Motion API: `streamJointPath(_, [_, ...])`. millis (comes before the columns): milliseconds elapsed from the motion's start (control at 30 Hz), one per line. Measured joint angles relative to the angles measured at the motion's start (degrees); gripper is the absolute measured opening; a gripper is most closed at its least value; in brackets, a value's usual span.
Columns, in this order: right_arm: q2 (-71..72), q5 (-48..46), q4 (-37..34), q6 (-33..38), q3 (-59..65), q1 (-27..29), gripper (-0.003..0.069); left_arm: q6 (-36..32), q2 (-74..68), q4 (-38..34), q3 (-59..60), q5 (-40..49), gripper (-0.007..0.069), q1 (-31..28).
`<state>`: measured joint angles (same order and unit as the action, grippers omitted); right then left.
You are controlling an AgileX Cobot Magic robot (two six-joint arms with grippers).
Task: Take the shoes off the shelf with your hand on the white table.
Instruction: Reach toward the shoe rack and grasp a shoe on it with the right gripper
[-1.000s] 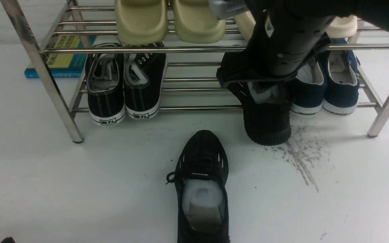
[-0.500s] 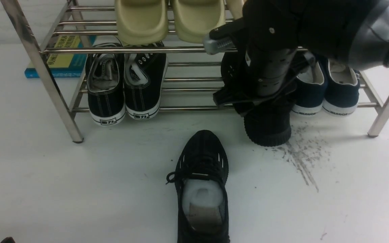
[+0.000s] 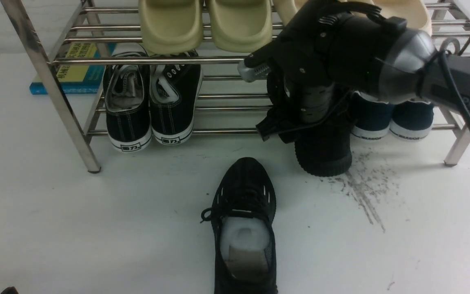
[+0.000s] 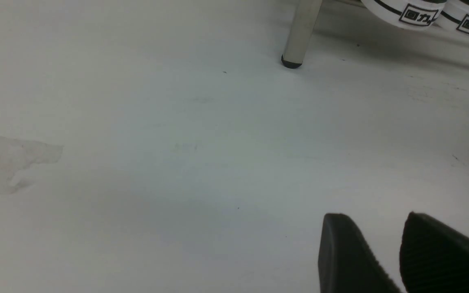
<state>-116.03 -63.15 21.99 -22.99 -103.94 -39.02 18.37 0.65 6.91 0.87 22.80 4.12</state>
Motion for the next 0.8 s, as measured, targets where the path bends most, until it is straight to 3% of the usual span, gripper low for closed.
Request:
streamJointPath(267, [-1.8,1.7,0.4,-1.0,0.0,0.6,0.0377,0.0,0.0,0.0,0.0,0.0,0.0242,0.0])
streamJointPath(333, [-1.8,1.7,0.4,-1.9,0.0,0.7,0.0310,0.0,0.0,0.0,0.0,0.0,0.0242,0.0])
streamJointPath(367, [-1.8,2.0,0.4,-2.2,0.0,0.7,0.0239,0.0,0.0,0.0,0.0,0.0,0.0242,0.0])
streamJointPath(400, [-1.8,2.0,0.4,-2.2,0.0,0.7,0.0230,0.0,0.0,0.0,0.0,0.0,0.0242,0.0])
streamJointPath(467, [-1.8,2.1,0.6,-2.4,0.0,0.7,0.0098,0.0,0.0,0.0,0.0,0.0,0.0242,0.0])
streamJointPath(500, [-1.8,2.1,0.6,-2.4,0.0,0.7,0.0088,0.0,0.0,0.0,0.0,0.0,0.0242,0.0])
streamJointPath(533, [-1.8,2.0,0.7,-2.5,0.0,0.7,0.0025,0.0,0.0,0.0,0.0,0.0,0.0242,0.0])
streamJointPath(800, [0.6,-2.2,-1.2,-2.8,0.0,0.6,0.0001,0.0,0.0,0.0,0.0,0.0,0.0242,0.0])
